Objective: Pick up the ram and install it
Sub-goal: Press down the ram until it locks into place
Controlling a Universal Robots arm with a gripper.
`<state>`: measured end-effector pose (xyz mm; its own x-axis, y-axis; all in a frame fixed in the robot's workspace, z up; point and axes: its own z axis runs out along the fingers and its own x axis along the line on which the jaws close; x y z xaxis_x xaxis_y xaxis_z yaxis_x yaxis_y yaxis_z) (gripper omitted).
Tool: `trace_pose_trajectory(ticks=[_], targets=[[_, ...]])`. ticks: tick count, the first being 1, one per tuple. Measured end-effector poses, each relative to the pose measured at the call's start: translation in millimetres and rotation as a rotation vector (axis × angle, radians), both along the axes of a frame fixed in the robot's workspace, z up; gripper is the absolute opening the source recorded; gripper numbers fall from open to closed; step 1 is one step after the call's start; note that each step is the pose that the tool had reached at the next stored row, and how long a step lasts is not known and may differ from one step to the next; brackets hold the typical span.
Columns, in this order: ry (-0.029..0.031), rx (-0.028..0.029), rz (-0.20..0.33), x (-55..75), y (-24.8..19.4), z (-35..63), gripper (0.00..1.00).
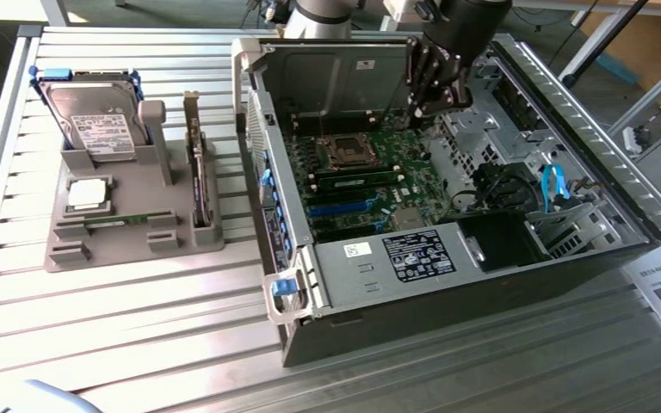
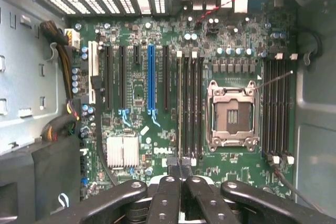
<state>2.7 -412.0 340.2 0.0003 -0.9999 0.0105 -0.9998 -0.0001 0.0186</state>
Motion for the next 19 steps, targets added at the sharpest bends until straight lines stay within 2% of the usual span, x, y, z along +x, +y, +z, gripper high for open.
trace_pose_trajectory(ticks=[4,11,19], targets=[[0.0000,-0.0001,0.000,6.5,0.0,0.0,0.10],[0.0000,0.0009,0.000,6.8,0.0,-0.2,0.10],[0.0000,0.0012,0.000,7.1,0.0,-9.7,0.10]])
